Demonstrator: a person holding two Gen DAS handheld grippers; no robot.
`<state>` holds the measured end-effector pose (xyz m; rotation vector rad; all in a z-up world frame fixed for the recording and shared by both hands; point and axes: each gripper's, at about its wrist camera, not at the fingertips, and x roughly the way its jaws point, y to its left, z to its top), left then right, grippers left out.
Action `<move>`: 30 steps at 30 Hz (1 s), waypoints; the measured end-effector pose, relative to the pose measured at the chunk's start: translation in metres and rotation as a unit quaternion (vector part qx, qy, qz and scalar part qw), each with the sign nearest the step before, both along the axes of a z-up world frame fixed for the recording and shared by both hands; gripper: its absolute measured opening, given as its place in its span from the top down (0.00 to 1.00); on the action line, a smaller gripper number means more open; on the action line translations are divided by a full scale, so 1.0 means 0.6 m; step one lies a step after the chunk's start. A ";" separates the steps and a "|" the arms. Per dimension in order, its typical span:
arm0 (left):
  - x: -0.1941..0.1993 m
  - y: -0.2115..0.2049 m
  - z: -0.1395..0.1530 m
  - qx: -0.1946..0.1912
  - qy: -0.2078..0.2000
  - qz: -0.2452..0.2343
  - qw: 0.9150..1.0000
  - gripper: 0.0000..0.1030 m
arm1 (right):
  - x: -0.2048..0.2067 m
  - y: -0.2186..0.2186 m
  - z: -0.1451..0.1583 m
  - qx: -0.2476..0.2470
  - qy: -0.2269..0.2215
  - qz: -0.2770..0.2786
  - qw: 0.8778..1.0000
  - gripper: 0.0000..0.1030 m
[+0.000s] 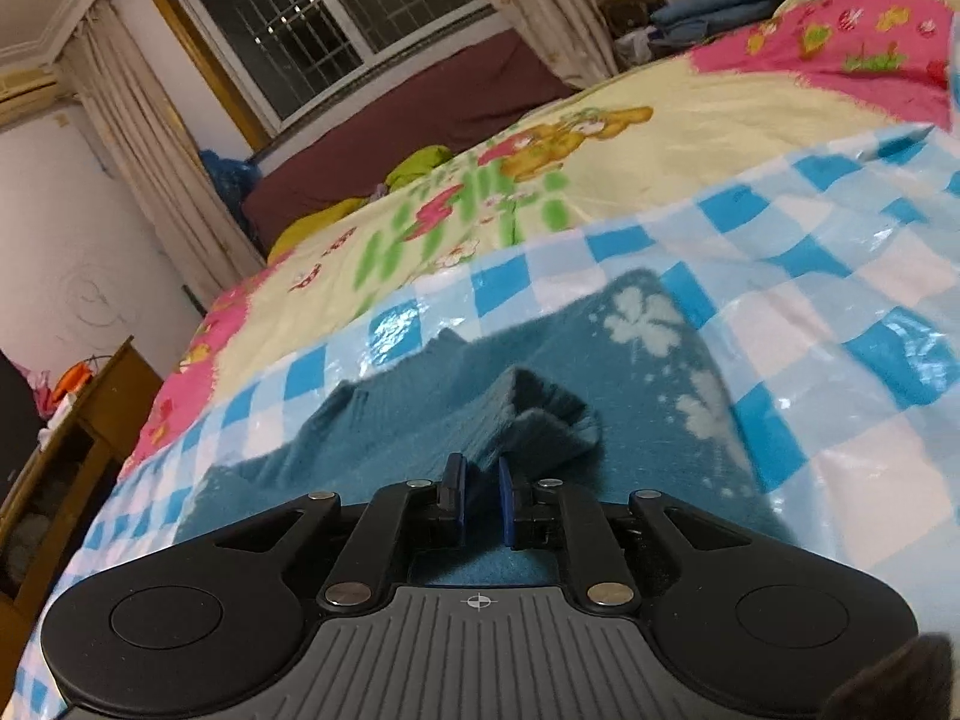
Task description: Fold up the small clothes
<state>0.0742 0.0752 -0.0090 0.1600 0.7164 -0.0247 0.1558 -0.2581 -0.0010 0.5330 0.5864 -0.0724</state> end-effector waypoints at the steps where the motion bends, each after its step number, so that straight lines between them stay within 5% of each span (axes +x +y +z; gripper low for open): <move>1: -0.002 0.004 -0.002 -0.002 0.001 0.001 1.000 0.04 | -0.012 -0.008 -0.001 0.016 -0.001 0.002 1.000 0.86; 6: -0.010 0.010 0.000 -0.003 0.003 0.000 1.000 0.04 | -0.032 -0.011 -0.001 0.043 -0.002 -0.002 0.999 0.85; 9: -0.022 0.015 0.010 -0.010 -0.011 -0.004 1.000 0.04 | -0.037 0.007 0.007 0.001 -0.011 0.009 1.000 0.85; 15: -0.020 0.033 -0.005 0.008 0.016 0.017 1.000 0.04 | -0.002 -0.001 -0.041 -0.035 0.081 -0.031 0.996 0.86; 19: -0.021 0.054 -0.020 0.008 0.037 0.026 0.999 0.04 | -0.021 -0.004 -0.035 -0.060 0.074 -0.033 0.995 0.85; 23: -0.026 0.060 -0.022 0.013 0.042 0.022 0.999 0.09 | -0.043 0.003 -0.018 -0.061 0.052 -0.010 0.997 0.85; 27: -0.042 0.069 -0.016 0.018 0.042 0.011 0.999 0.10 | -0.049 0.015 -0.030 -0.059 0.099 0.035 0.993 0.85; 30: -0.055 0.076 -0.022 0.024 0.057 -0.002 0.998 0.19 | -0.086 0.015 -0.027 -0.053 0.107 0.046 0.992 0.85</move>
